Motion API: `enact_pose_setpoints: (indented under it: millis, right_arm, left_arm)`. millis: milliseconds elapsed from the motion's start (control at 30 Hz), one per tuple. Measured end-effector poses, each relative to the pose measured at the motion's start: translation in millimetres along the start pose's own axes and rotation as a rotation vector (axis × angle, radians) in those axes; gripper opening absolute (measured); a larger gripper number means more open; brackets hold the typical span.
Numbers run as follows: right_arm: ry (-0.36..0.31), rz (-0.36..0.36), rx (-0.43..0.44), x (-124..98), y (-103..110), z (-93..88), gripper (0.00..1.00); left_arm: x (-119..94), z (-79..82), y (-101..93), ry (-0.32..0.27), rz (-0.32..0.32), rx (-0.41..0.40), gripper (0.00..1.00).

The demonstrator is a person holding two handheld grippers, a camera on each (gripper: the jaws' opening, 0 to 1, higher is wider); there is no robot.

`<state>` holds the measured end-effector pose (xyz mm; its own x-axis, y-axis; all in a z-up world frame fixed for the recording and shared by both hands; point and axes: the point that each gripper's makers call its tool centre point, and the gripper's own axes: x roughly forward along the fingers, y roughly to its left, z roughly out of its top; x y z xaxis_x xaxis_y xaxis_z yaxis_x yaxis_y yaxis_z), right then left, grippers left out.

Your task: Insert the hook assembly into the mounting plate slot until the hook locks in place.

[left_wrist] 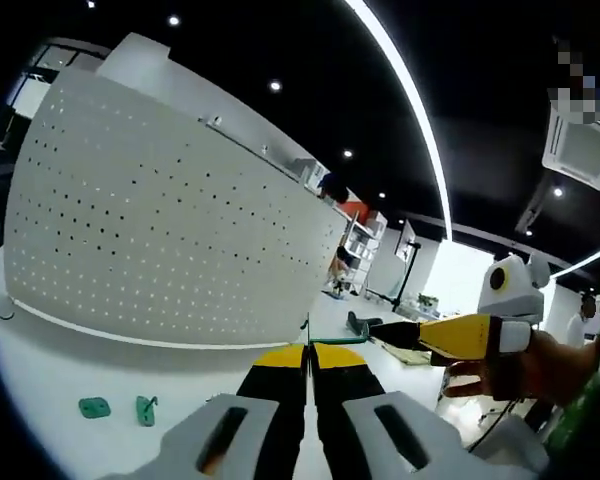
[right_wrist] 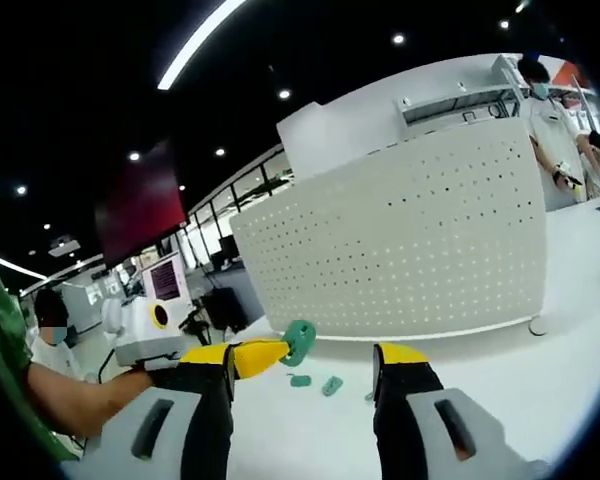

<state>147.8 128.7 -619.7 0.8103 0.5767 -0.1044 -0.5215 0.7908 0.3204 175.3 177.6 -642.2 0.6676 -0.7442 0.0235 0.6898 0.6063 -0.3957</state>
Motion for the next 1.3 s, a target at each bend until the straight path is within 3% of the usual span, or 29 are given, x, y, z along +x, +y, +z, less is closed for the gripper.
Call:
enact_pose_setpoints:
  millis: [833, 1300]
  right_arm:
    - [-0.024, 0.025, 0.163, 5, 4, 4.9, 0.33]
    - [-0.011, 0.024, 0.186, 9, 5, 4.1, 0.24]
  left_arm:
    - [2, 7.4, -14.8, -0.039, -0.033, 0.015, 0.01]
    - [3, 9.3, -22.0, -0.048, -0.047, 0.03, 0.01]
